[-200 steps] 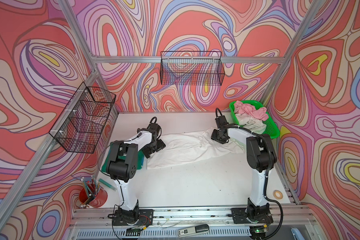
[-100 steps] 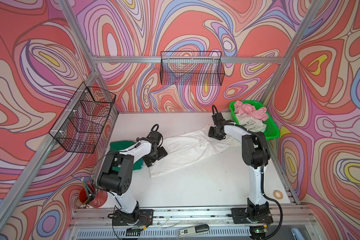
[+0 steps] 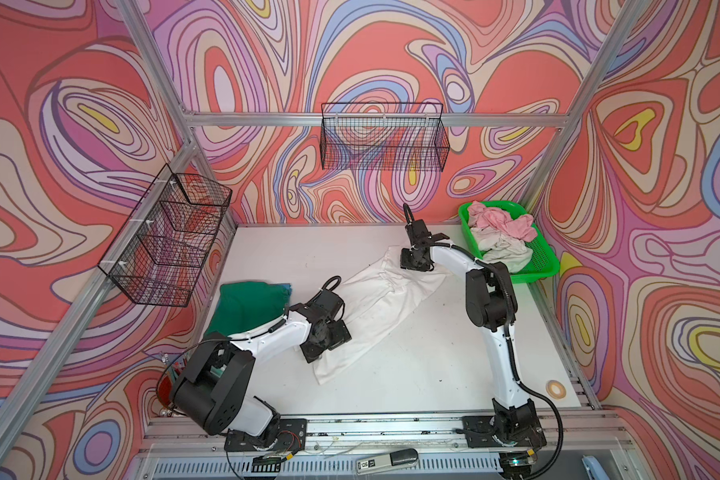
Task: Fold and stack the t-shirts
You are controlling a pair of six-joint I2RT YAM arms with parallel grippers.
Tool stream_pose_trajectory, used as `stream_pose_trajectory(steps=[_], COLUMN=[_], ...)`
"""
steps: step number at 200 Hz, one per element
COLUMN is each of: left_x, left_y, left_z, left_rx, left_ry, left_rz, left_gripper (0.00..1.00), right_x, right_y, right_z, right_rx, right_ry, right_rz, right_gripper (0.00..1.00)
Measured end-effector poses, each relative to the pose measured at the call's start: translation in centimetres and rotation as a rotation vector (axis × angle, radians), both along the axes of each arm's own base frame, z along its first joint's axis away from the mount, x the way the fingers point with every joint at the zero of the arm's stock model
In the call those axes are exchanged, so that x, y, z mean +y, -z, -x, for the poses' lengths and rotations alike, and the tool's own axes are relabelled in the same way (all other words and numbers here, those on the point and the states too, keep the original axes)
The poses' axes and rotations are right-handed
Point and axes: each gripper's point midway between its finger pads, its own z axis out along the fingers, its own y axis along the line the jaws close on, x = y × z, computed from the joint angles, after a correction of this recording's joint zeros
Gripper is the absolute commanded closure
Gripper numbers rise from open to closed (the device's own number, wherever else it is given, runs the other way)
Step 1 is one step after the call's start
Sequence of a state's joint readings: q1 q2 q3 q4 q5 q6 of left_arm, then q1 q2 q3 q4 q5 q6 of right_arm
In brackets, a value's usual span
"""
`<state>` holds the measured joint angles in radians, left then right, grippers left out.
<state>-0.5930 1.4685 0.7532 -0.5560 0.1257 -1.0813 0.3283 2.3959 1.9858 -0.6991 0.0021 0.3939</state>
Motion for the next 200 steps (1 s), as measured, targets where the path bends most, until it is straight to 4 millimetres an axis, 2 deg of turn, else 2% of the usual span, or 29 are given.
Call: stream_pose_trajectory(steps=[33,82,100,113,126,150,164,180,200], left_x=[-2.6,-6.9,-7.8,-8.3,-8.9,-10.1,-10.0,-8.4,-4.9], left_y=[-0.2,-1.0,-1.5,-2.4,-4.3,-9.1,-11.0,-11.7,-11.1], left_z=[3.0,7.2,9.0,9.8,9.5,8.4,7.7,5.8,3.1], left_rx=[0.013,0.085,0.132,0.151,0.135,0.056,0.021,-0.004,-0.02], left_ry=[0.031,0.064,0.09,0.111,0.119,0.152,0.173,0.158,0.107], left_rz=[0.053,0.159,0.163,0.165,0.188,0.274,0.301,0.292,0.239], left_gripper=[0.02,0.02,0.01,0.01,0.0,0.0,0.0,0.01,0.01], right_x=[0.9,2.1,2.1,1.8,1.3,0.5,-0.2,-0.8,-1.4], right_y=[-0.2,-0.6,-1.2,-2.5,-4.4,-8.3,-9.6,-9.4,-6.9], right_z=[-0.5,0.6,1.1,1.9,2.6,4.2,5.4,6.8,8.5], right_rx=[0.002,0.031,0.032,0.024,0.003,-0.06,-0.083,-0.079,-0.029], right_ry=[-0.042,-0.08,-0.08,-0.072,-0.06,-0.03,-0.005,0.016,0.039], right_rz=[0.004,0.014,0.016,0.018,0.014,-0.011,-0.02,-0.027,-0.023], right_gripper=[0.47,0.45,0.43,0.43,0.43,0.43,0.43,0.43,0.44])
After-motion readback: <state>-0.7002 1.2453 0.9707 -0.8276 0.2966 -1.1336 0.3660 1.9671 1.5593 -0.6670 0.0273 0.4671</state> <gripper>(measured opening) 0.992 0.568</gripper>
